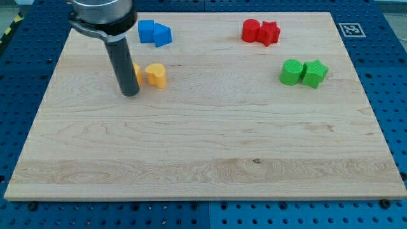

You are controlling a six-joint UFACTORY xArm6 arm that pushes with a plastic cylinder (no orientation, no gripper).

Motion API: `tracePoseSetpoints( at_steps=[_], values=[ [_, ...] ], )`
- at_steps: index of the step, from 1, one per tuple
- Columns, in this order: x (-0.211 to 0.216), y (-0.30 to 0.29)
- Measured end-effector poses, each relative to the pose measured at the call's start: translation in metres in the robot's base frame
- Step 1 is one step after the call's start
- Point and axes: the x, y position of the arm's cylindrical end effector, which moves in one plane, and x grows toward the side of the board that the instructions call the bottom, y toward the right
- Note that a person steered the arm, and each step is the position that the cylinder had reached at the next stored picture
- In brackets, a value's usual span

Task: Slide the yellow heart closer to the yellow hexagon

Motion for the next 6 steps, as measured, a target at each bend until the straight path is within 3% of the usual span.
tracePoseSetpoints(
  at_steps=[1,2,3,6],
  values=[
    [0.006,0.004],
    [0.013,0.051],
    [-0.012,0.090],
    [-0.027,0.085]
  ],
)
